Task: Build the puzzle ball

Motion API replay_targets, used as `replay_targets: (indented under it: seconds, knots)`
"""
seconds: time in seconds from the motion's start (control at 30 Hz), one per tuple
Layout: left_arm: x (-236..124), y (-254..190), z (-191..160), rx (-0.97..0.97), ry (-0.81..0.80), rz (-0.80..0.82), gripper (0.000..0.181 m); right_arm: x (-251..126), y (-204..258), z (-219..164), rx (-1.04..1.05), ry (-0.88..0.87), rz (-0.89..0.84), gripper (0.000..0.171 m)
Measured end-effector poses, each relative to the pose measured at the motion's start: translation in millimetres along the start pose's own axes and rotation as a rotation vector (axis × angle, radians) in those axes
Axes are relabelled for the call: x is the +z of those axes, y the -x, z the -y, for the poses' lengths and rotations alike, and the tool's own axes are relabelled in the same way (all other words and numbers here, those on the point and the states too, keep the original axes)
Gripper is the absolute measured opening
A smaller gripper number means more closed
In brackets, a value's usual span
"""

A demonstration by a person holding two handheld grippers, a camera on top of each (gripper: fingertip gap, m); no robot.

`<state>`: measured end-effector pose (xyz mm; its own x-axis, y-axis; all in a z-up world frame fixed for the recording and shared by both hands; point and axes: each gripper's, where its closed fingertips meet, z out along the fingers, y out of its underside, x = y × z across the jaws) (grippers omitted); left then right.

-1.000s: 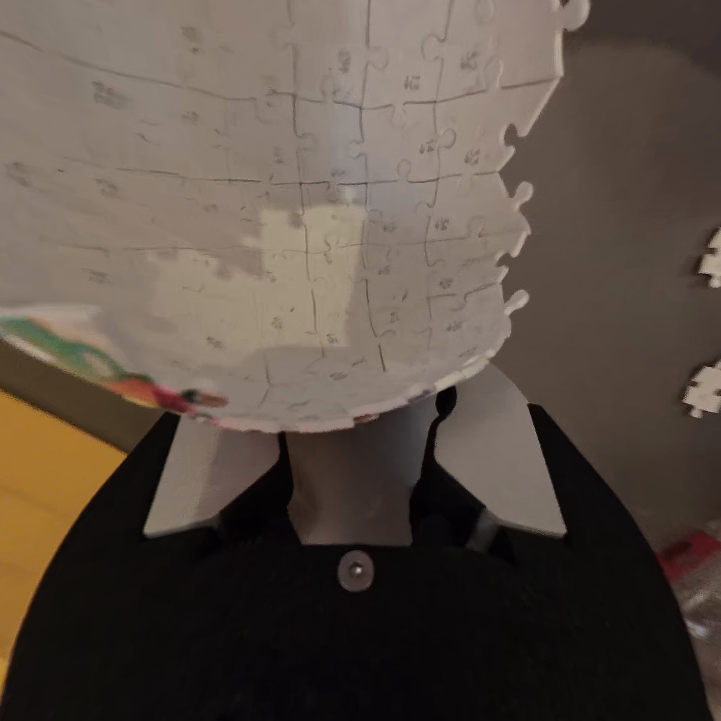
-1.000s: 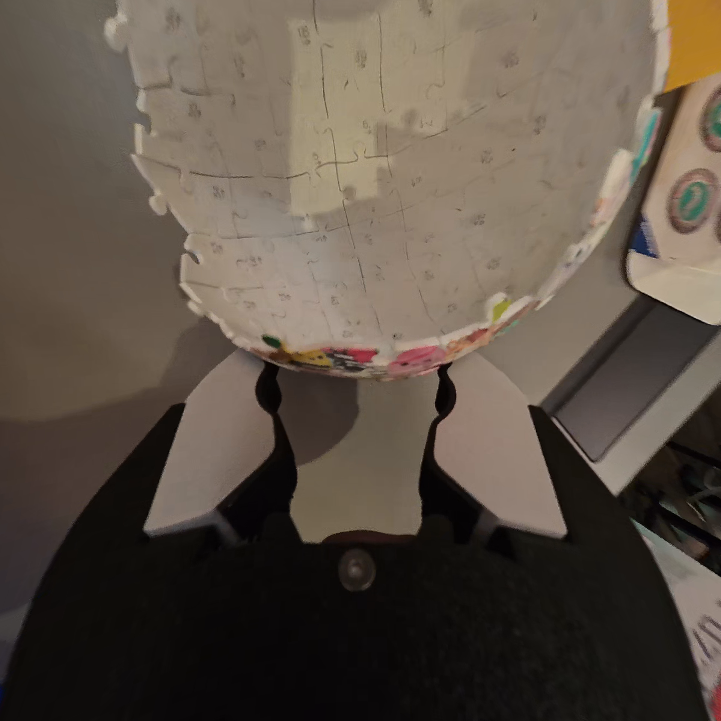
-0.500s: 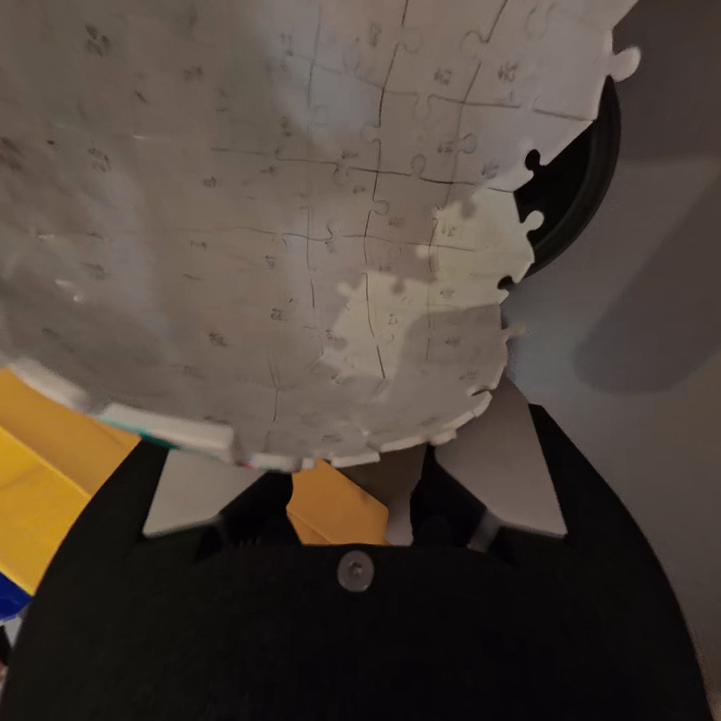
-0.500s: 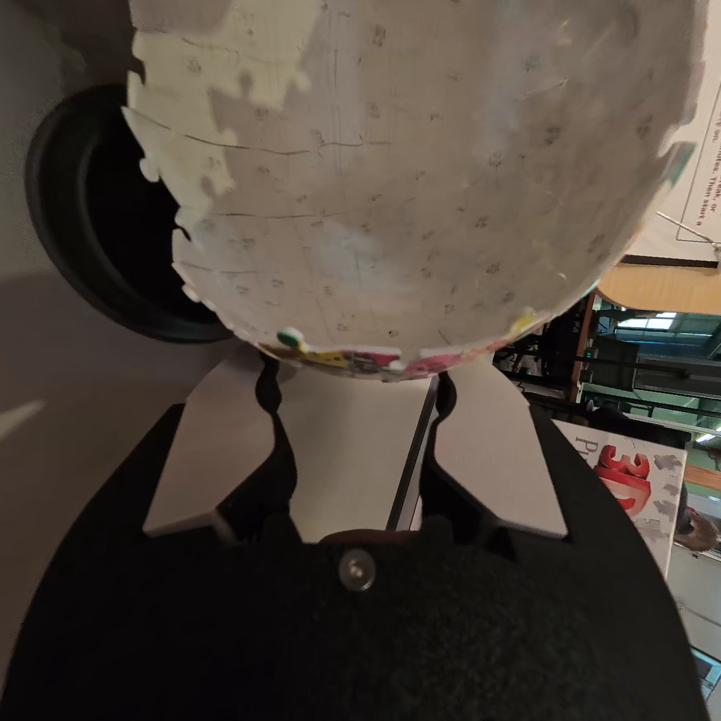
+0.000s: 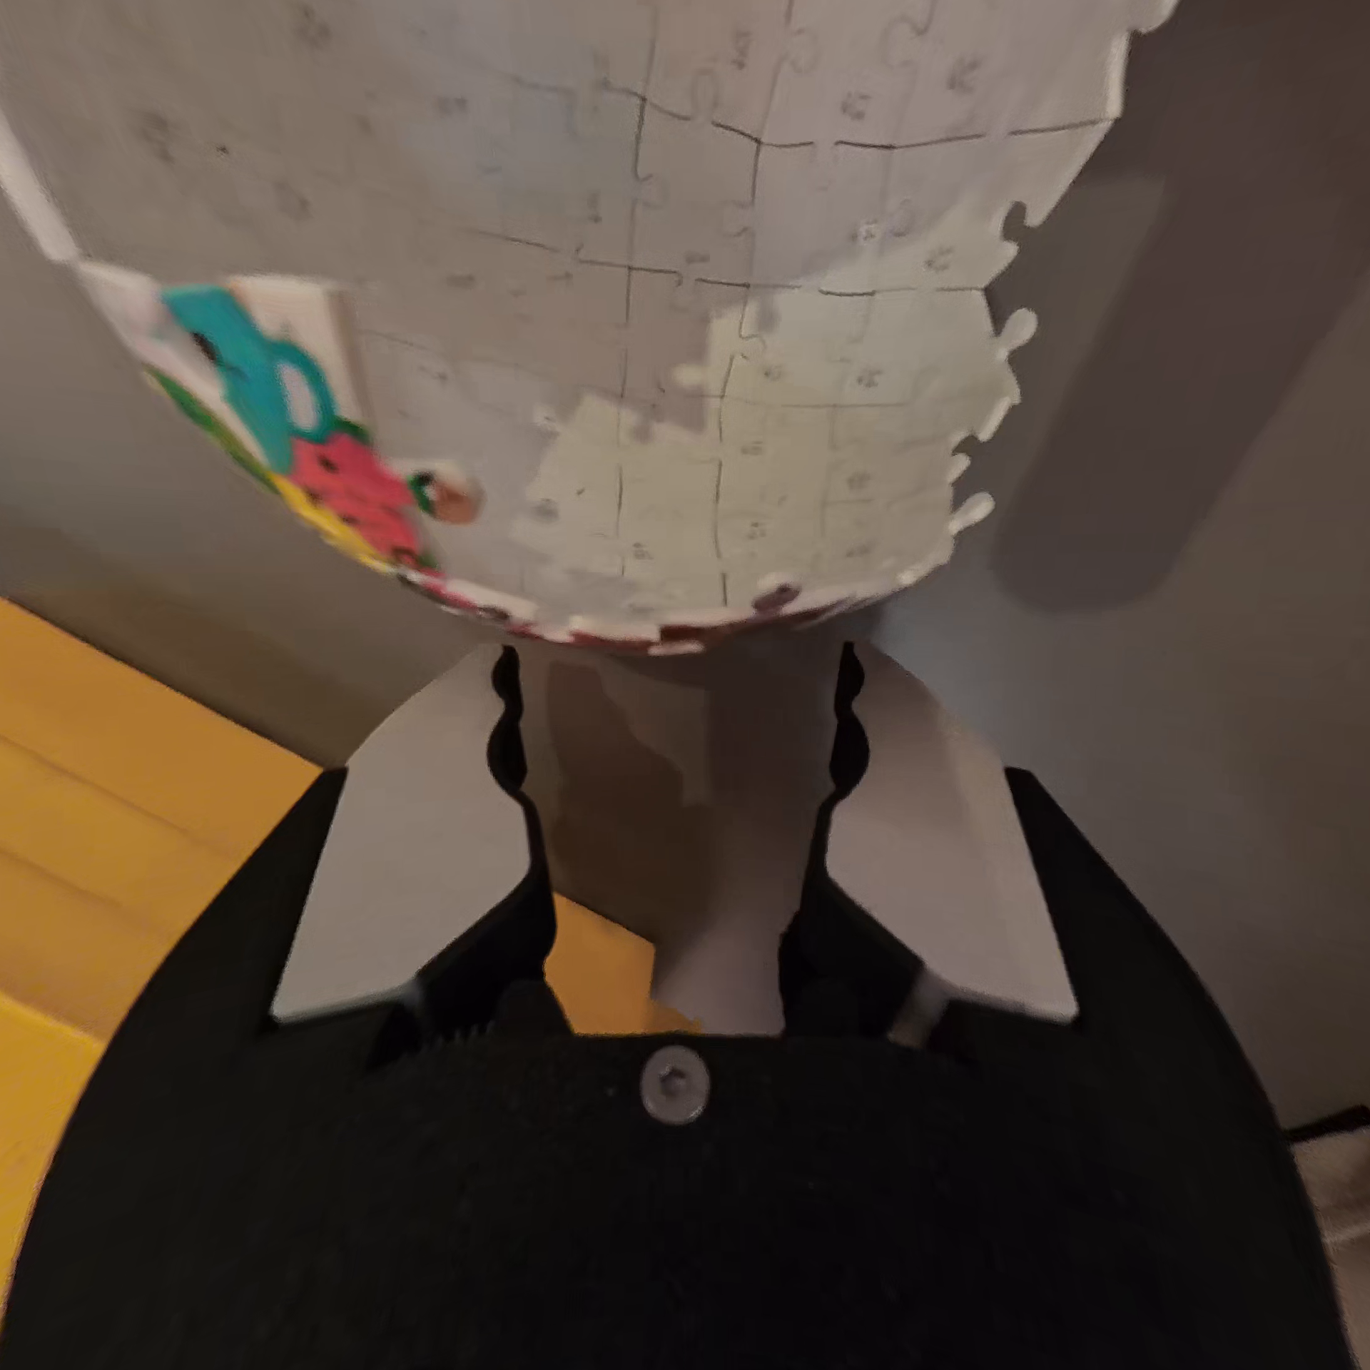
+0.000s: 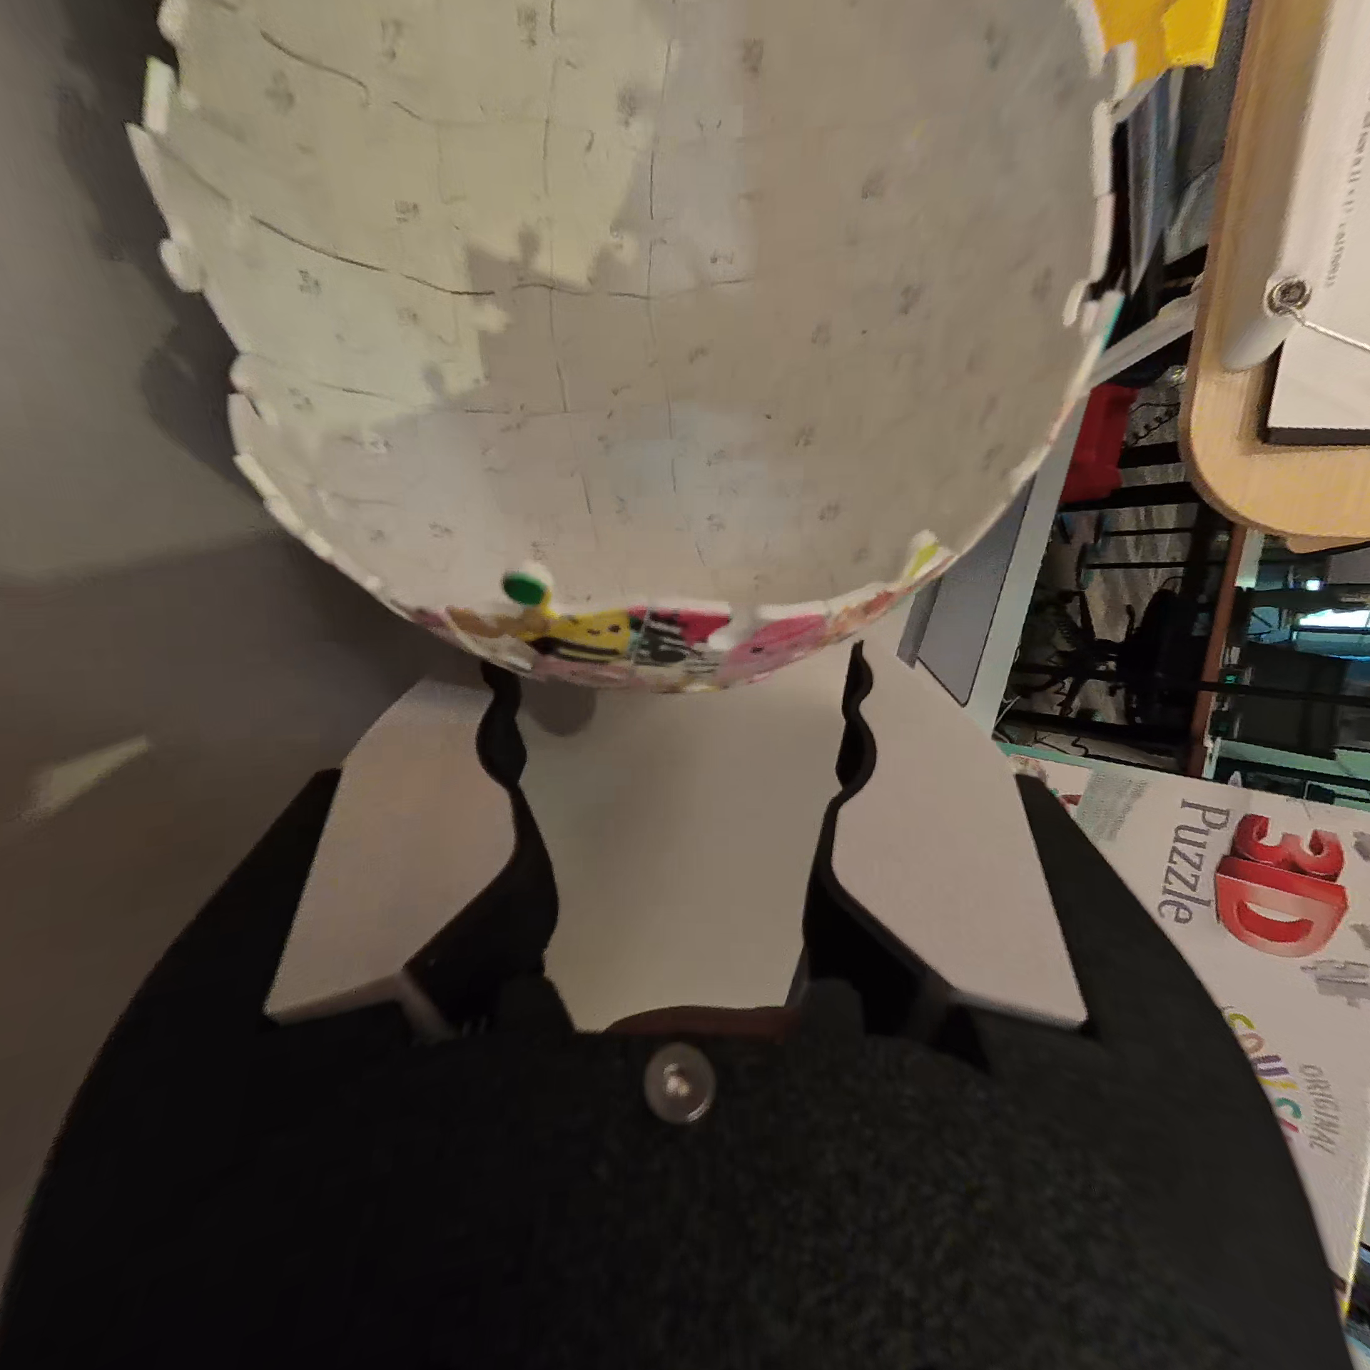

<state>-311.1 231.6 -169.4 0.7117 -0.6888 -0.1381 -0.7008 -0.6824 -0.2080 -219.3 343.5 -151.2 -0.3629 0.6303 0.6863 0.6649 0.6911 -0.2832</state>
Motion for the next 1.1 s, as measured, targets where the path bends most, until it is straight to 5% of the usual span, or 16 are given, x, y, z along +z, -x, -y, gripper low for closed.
replay_targets:
  seconds: [0.27, 0.43, 0.83, 1.1]
  knots:
    - [-36.6, -29.4, -7.4, -0.033, 0.000, -0.258, 0.082, -18.7, 15.0, -25.6, -0.020, 0.053, 0.158, 0.080]
    - [-52.7, -27.2, -8.8, -0.044, 0.127, -0.579, 0.079, -50.1, 27.1, -27.8, 0.298, -0.044, 0.629, 0.073]
    - [-34.6, -11.7, -6.2, 0.202, 0.433, -0.761, 0.078, -44.9, 29.5, -0.6, 0.422, 0.053, 1.226, 0.068]
    - [-22.6, -15.0, 4.0, 0.139, 0.405, -0.876, 0.080, -37.2, 33.9, 5.7, 0.465, 0.047, 1.341, 0.067]
